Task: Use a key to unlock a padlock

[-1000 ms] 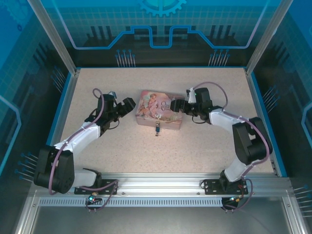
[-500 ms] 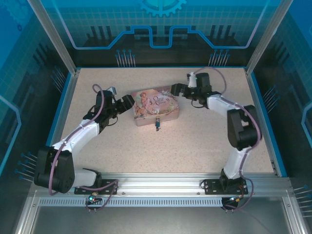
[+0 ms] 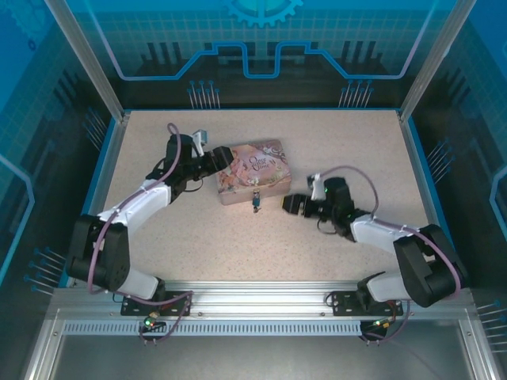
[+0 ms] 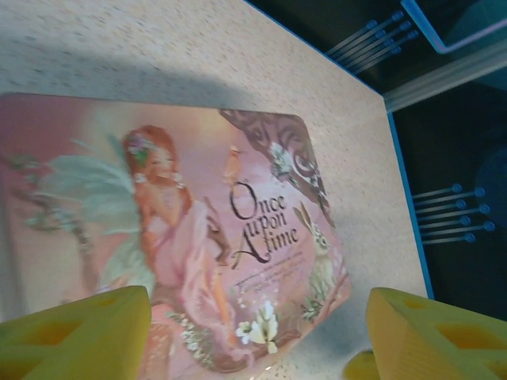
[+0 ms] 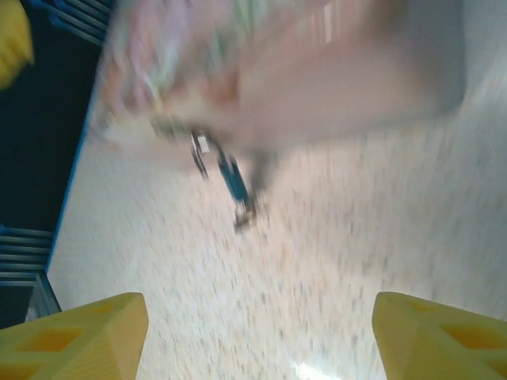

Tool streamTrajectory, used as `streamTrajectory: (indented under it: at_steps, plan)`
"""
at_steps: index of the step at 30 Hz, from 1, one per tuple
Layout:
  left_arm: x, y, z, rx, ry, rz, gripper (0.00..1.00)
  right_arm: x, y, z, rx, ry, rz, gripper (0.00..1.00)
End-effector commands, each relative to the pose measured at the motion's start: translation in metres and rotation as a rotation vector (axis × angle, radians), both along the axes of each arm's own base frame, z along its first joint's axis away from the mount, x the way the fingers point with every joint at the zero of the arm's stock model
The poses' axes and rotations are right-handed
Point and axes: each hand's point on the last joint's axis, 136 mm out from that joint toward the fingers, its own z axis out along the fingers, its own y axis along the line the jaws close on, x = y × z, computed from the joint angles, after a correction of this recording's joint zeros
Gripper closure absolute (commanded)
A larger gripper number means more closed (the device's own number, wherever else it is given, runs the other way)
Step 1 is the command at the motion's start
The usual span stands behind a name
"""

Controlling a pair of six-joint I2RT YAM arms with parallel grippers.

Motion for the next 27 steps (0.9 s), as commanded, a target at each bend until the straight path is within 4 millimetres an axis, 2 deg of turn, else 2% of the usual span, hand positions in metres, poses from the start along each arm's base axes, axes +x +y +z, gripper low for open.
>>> streamTrajectory:
  at_steps: [1, 5, 11, 15, 20, 27]
  plan:
    - [0.006, -0.018, 0.006, -0.019, -0.034, -0.086, 0.27, 0.012, 0.018, 0.016, 0.077, -0.089, -0.083, 0.29]
    - [0.015, -0.025, -0.005, -0.04, -0.01, -0.096, 0.27, 0.014, 0.041, 0.006, 0.086, -0.108, -0.096, 0.36]
    - [0.018, -0.031, -0.021, -0.048, 0.024, -0.106, 0.27, 0.025, 0.049, -0.002, 0.075, -0.144, -0.171, 0.5]
    - [0.019, -0.033, -0.027, -0.049, 0.033, -0.107, 0.27, 0.032, 0.06, -0.01, 0.107, -0.139, -0.158, 0.59]
    - [0.021, -0.036, -0.036, -0.045, 0.06, -0.115, 0.27, 0.036, 0.074, -0.02, 0.157, -0.129, -0.132, 0.61]
    - [0.02, -0.037, -0.048, -0.046, 0.087, -0.115, 0.27, 0.04, 0.08, -0.037, 0.155, -0.092, -0.131, 0.62]
